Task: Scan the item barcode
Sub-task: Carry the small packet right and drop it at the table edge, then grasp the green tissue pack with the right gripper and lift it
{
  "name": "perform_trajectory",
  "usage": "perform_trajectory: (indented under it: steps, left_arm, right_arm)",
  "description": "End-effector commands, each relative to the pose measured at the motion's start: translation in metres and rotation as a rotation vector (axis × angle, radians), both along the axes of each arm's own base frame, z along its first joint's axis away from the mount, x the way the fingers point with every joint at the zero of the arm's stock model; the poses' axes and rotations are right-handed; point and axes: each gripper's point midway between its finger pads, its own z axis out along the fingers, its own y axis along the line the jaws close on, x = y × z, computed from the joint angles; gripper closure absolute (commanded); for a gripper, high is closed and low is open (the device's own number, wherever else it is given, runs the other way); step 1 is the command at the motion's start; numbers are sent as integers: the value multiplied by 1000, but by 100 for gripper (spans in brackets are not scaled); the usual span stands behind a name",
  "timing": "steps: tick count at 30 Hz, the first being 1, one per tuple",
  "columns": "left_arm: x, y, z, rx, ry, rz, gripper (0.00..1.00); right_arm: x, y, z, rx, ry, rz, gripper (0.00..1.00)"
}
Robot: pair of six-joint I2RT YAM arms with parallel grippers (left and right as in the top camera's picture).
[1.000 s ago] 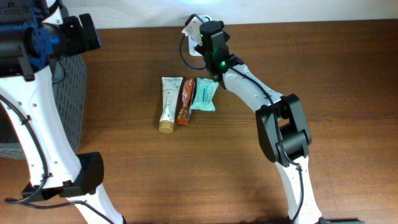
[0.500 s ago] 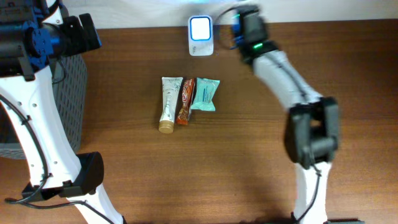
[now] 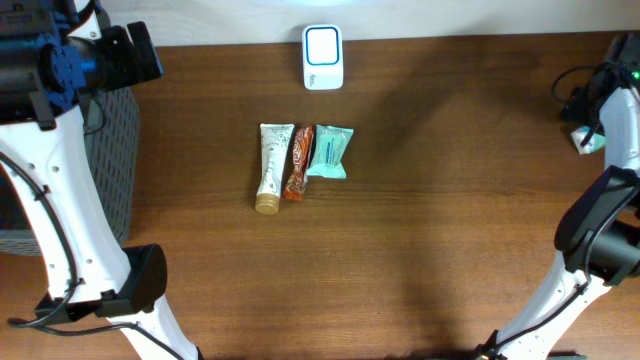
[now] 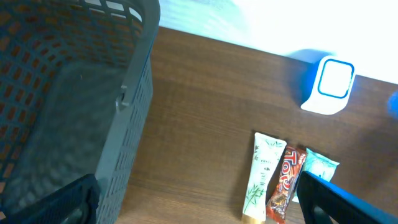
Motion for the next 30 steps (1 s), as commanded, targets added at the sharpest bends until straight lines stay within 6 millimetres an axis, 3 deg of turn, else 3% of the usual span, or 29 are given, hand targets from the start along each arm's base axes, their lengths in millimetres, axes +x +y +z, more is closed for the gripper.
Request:
perform_trajectory:
  steps: [1, 3, 5, 7, 9, 12, 16, 20, 24, 30]
  left_arm:
    - [-2, 1, 2, 6, -5, -4, 1]
    - [-2, 1, 2, 7, -5, -4, 1]
    - [-2, 1, 2, 6, -5, -5, 1]
    - [-2, 1, 2, 6, -5, -4, 1]
    - [-2, 1, 2, 6, -5, -4, 1]
    - [-2, 1, 2, 6, -5, -4, 1]
    - [-2, 1, 2, 7, -5, -4, 1]
    - [-2, 1, 2, 7, -5, -4, 1]
    - [-2, 1, 2, 7, -5, -4, 1]
    - [-2, 1, 2, 7, -5, -4, 1]
  right_arm:
    - [8, 26, -10, 72, 2, 51, 1]
    - [29, 78, -11, 265, -70, 180, 1]
    - [49, 158, -4, 577, -170, 362, 1]
    - [49, 230, 12, 852, -210, 498, 1]
    - [40, 290, 21, 1019, -177, 587, 1]
    - [28, 361, 16, 1033, -68, 699, 1]
    - [17, 448, -9, 941, 48, 820, 1]
    - [21, 478, -34, 937, 81, 653, 1]
    - [10, 514, -59, 921, 134, 681, 0]
    - [9, 523, -89, 696, 142, 609, 4]
